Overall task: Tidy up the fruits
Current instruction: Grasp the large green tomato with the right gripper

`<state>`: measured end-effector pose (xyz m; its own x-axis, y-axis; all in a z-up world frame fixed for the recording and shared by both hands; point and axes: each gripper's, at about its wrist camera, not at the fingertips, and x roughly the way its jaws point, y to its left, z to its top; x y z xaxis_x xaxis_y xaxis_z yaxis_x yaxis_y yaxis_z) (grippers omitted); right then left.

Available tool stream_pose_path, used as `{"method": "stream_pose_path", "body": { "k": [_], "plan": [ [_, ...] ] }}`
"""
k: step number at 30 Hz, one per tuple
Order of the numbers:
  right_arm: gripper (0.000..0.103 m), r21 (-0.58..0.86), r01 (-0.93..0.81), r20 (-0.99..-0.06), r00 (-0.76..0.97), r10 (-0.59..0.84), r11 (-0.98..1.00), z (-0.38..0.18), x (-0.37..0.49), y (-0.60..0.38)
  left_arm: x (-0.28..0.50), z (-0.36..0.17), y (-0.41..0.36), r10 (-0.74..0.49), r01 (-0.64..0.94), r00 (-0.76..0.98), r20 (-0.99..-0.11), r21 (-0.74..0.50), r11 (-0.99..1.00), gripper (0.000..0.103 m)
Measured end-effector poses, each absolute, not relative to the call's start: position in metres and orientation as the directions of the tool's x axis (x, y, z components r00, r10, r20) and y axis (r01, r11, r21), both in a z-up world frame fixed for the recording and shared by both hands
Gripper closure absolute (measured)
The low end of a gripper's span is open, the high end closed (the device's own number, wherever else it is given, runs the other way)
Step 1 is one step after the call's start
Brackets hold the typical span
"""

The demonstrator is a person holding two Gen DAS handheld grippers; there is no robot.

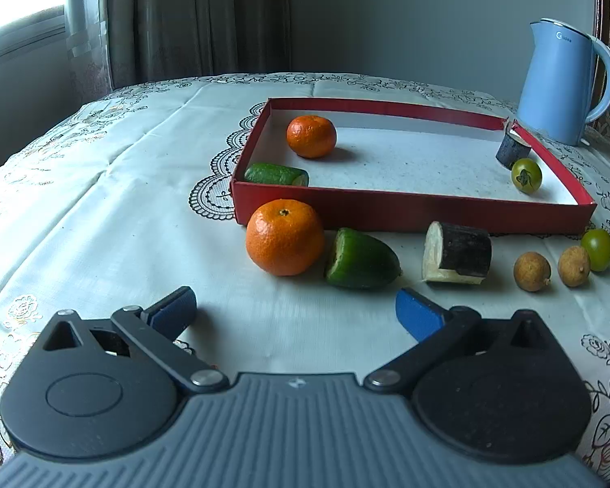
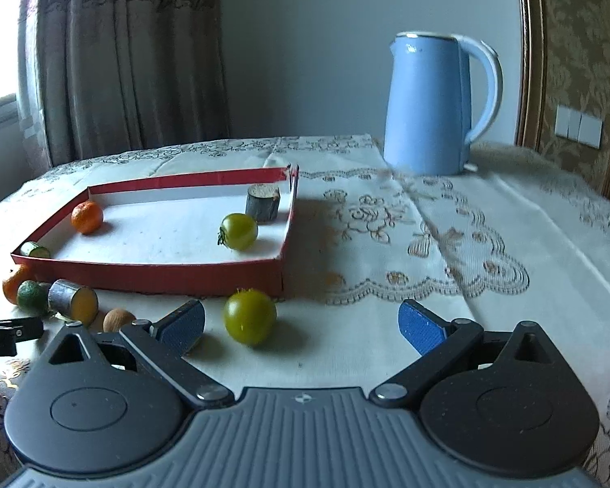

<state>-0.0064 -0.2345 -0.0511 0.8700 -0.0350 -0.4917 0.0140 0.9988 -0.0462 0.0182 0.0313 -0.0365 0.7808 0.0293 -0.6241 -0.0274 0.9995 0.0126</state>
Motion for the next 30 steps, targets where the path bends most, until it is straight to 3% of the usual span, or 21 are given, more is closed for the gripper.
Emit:
{"method": "stream_pose_path", "body": {
  "k": [6,8,11,18,20,25,30],
  "plan": [
    [0.015,-0.051,-0.022,-0.51,0.86,-0.007,0.998,-0.053,0.008,-0.225,0.018,-0.037,0.031,0.029,-0.028,0.781,-0.624,0.013,1.0,0.0],
    [0.033,-0.065,-0.025,-0.514,0.858,-0.012,0.998,-0.053,0.012,-0.22,0.018,-0.037,0.031,0.03,-0.028,0.781,-0.624,0.013,1.0,0.0],
    [0.041,-0.053,-0.04,-0.535,0.845,0.006,0.998,-0.055,0.022,-0.216,0.018,-0.036,0.031,0.029,-0.028,0.781,-0.624,0.013,1.0,0.0],
    [0.05,-0.059,-0.055,-0.562,0.827,0.012,0.997,-0.063,0.031,-0.207,0.018,-0.037,0.031,0.03,-0.028,0.781,-0.624,0.013,1.0,0.0],
    [0.058,-0.067,-0.058,-0.568,0.823,0.009,0.996,-0.064,0.033,-0.205,0.018,-0.037,0.031,0.03,-0.028,0.781,-0.624,0.012,1.0,0.0],
    [0.065,-0.05,-0.044,-0.59,0.808,0.006,0.998,-0.07,0.037,-0.208,0.018,-0.037,0.031,0.03,-0.028,0.781,-0.624,0.013,1.0,0.0],
    [0.068,-0.063,-0.04,-0.585,0.811,-0.004,0.997,-0.071,0.036,-0.207,0.018,-0.037,0.031,0.03,-0.028,0.781,-0.623,0.013,1.0,0.0]
  ]
}}
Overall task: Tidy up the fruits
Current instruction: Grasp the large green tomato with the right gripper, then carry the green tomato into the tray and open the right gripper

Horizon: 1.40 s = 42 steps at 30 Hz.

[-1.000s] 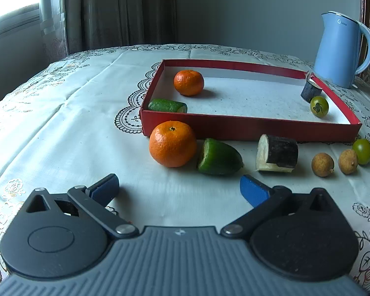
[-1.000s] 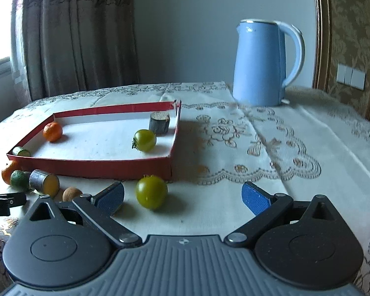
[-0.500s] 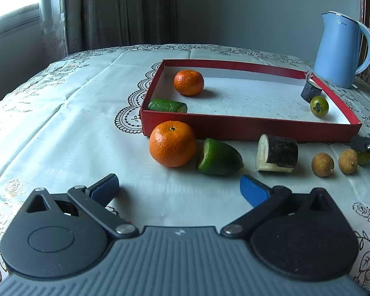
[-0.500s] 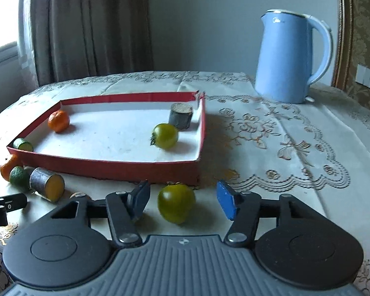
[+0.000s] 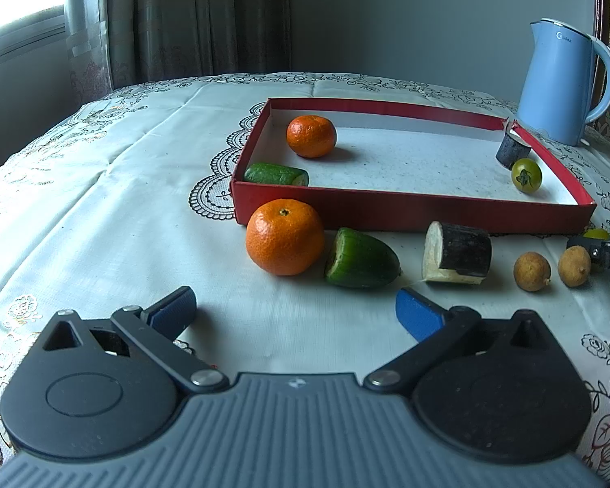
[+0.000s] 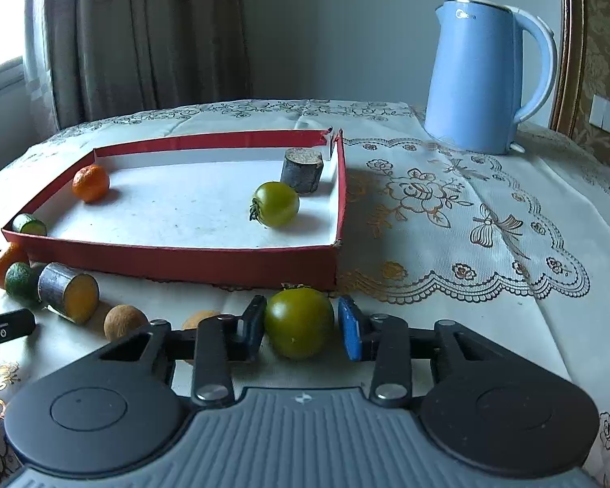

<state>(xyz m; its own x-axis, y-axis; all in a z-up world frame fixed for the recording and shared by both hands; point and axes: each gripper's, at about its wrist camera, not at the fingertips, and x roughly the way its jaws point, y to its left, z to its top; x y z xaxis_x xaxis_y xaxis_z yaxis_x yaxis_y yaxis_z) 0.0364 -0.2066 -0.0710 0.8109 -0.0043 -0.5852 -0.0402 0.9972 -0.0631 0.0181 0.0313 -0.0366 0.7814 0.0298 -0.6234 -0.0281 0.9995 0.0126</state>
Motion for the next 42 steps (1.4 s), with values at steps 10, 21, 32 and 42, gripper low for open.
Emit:
{"method": "stream_pose_path", "body": {
  "k": [10,21,32,42],
  "plan": [
    [0.069,-0.064,-0.035,-0.579,0.815,-0.009,0.997,-0.071,0.034,-0.205,0.018,-0.037,0.031,0.03,-0.028,0.782,-0.623,0.012,1.0,0.0],
    [0.069,-0.108,-0.011,-0.521,0.852,-0.047,0.994,-0.057,0.019,-0.204,0.018,-0.037,0.031,0.03,-0.028,0.782,-0.623,0.012,1.0,0.0],
    [0.069,-0.24,0.029,-0.412,0.902,-0.129,0.97,-0.041,0.003,-0.192,0.018,-0.037,0.031,0.03,-0.029,0.782,-0.623,0.012,1.0,0.0],
    [0.069,-0.247,-0.003,-0.399,0.911,-0.099,0.969,-0.022,0.025,-0.181,0.018,-0.037,0.031,0.03,-0.029,0.782,-0.623,0.013,1.0,0.0]
  ]
}}
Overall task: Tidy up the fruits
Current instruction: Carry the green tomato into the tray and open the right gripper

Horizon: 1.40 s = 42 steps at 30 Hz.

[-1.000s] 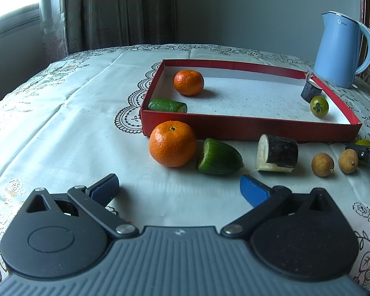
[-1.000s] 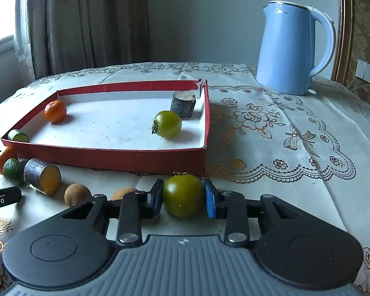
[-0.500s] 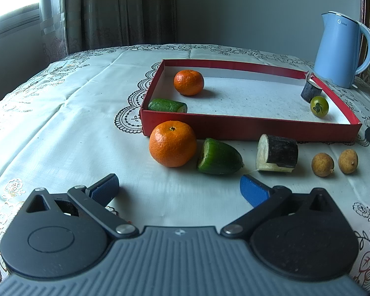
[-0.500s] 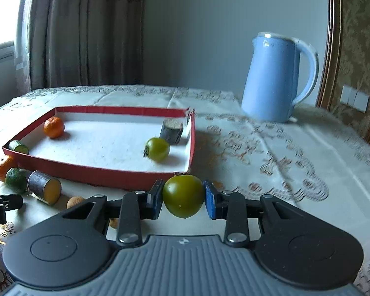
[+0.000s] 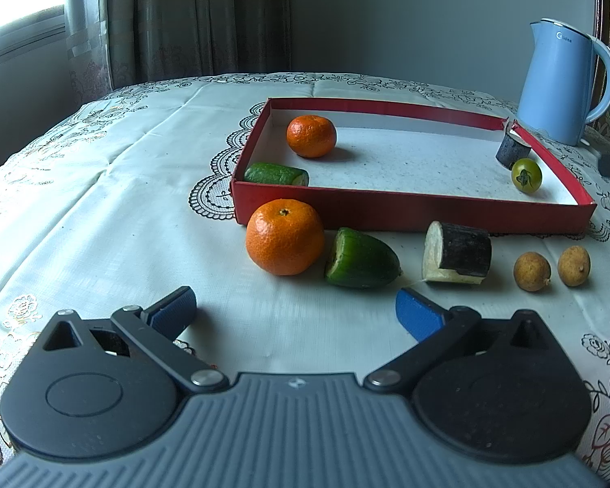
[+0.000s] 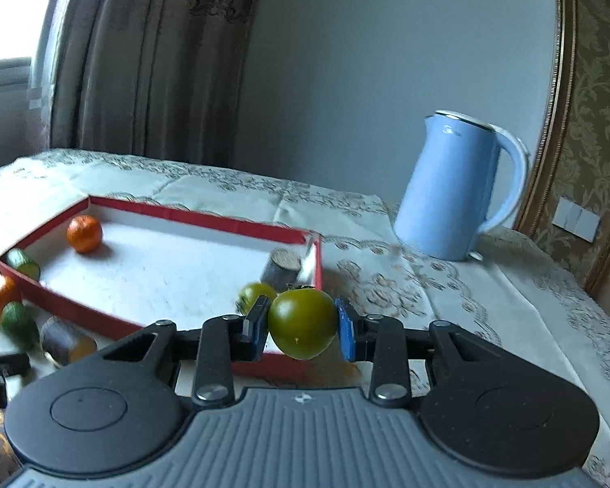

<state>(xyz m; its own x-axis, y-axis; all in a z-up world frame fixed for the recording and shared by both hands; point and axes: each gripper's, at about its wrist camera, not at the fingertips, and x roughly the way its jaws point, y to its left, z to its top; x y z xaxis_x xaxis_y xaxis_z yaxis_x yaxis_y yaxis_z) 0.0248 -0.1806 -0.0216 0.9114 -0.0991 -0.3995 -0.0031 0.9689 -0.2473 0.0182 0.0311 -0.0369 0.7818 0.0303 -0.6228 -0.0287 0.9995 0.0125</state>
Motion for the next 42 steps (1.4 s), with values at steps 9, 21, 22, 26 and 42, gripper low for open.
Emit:
{"method": "stream_pose_path", "body": {
  "k": [9,21,22,26,42],
  "plan": [
    [0.069,-0.273,-0.05,-0.434,0.898,-0.076,0.961,-0.024,0.057,-0.159,0.018,-0.037,0.031,0.03,-0.029,0.782,-0.623,0.013,1.0,0.0],
    [0.069,-0.279,-0.097,-0.49,0.87,-0.055,0.955,-0.04,0.081,-0.144,0.018,-0.037,0.031,0.031,-0.029,0.782,-0.623,0.013,1.0,0.0],
    [0.069,-0.279,-0.101,-0.495,0.867,-0.052,0.955,-0.042,0.083,-0.144,0.018,-0.037,0.031,0.031,-0.029,0.782,-0.623,0.013,0.999,0.0],
    [0.069,-0.287,-0.117,-0.505,0.862,-0.047,0.951,-0.047,0.086,-0.139,0.018,-0.037,0.031,0.031,-0.029,0.782,-0.623,0.013,0.999,0.0],
    [0.067,-0.252,-0.166,-0.572,0.82,-0.008,0.954,-0.064,0.102,-0.138,0.018,-0.037,0.031,0.031,-0.029,0.782,-0.623,0.013,1.0,0.0]
  ]
}}
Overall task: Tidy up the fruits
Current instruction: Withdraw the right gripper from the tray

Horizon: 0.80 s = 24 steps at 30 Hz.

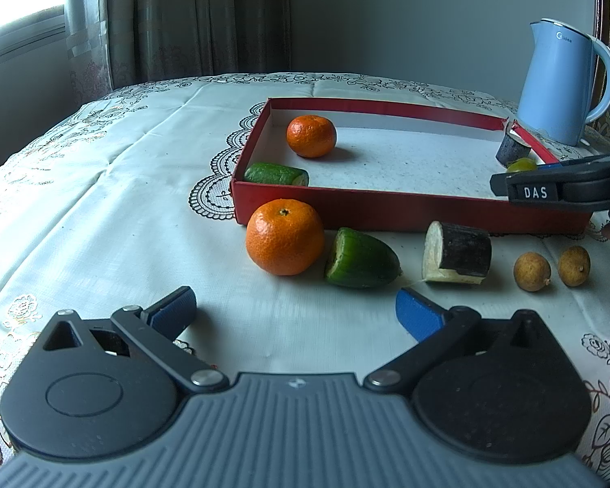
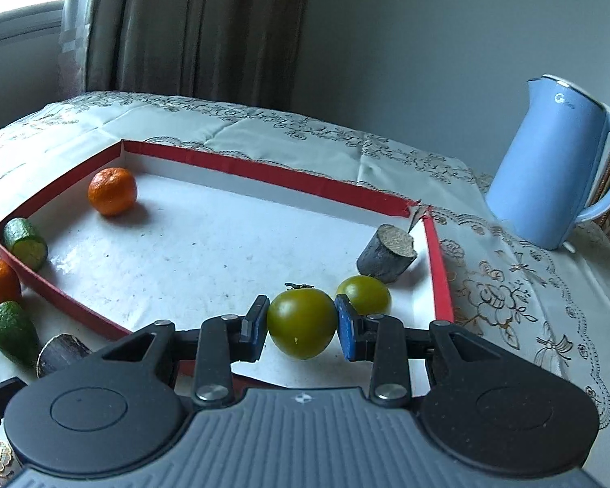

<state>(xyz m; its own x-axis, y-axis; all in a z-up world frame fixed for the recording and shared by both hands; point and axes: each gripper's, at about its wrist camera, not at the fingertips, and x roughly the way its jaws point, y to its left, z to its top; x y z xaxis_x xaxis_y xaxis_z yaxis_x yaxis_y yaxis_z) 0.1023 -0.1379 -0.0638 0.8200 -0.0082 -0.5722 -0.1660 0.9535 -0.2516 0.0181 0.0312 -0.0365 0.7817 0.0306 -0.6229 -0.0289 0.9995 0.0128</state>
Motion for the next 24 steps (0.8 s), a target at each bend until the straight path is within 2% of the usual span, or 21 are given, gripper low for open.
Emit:
{"method": "stream_pose_path", "body": {
  "k": [2,5,9,12,14,20,24],
  "plan": [
    [0.05,-0.244,-0.173,-0.572,0.82,0.002,0.954,-0.062,0.101,-0.138,0.018,-0.037,0.031,0.031,-0.029,0.782,-0.623,0.013,1.0,0.0],
    [0.03,-0.213,-0.18,-0.554,0.832,0.033,0.96,-0.05,0.091,-0.144,0.018,-0.037,0.031,0.031,-0.029,0.782,-0.623,0.013,1.0,0.0],
    [0.026,-0.169,-0.125,-0.489,0.872,0.027,0.978,-0.03,0.062,-0.163,0.018,-0.037,0.031,0.031,-0.029,0.782,-0.623,0.013,1.0,0.0],
    [0.025,-0.219,-0.031,-0.474,0.877,-0.079,0.975,-0.034,0.038,-0.184,0.018,-0.037,0.031,0.03,-0.029,0.782,-0.623,0.013,1.0,0.0],
    [0.025,-0.241,0.028,-0.481,0.865,-0.144,0.97,-0.044,0.027,-0.199,0.018,-0.037,0.031,0.031,-0.029,0.782,-0.623,0.013,1.0,0.0],
    [0.025,-0.123,0.129,-0.552,0.815,-0.175,0.984,-0.062,0.017,-0.235,0.018,-0.037,0.031,0.031,-0.029,0.782,-0.622,0.013,0.999,0.0],
    [0.025,-0.157,0.164,-0.557,0.799,-0.224,0.974,-0.068,0.023,-0.23,0.018,-0.037,0.031,0.03,-0.029,0.782,-0.622,0.012,1.0,0.0]
  ]
}}
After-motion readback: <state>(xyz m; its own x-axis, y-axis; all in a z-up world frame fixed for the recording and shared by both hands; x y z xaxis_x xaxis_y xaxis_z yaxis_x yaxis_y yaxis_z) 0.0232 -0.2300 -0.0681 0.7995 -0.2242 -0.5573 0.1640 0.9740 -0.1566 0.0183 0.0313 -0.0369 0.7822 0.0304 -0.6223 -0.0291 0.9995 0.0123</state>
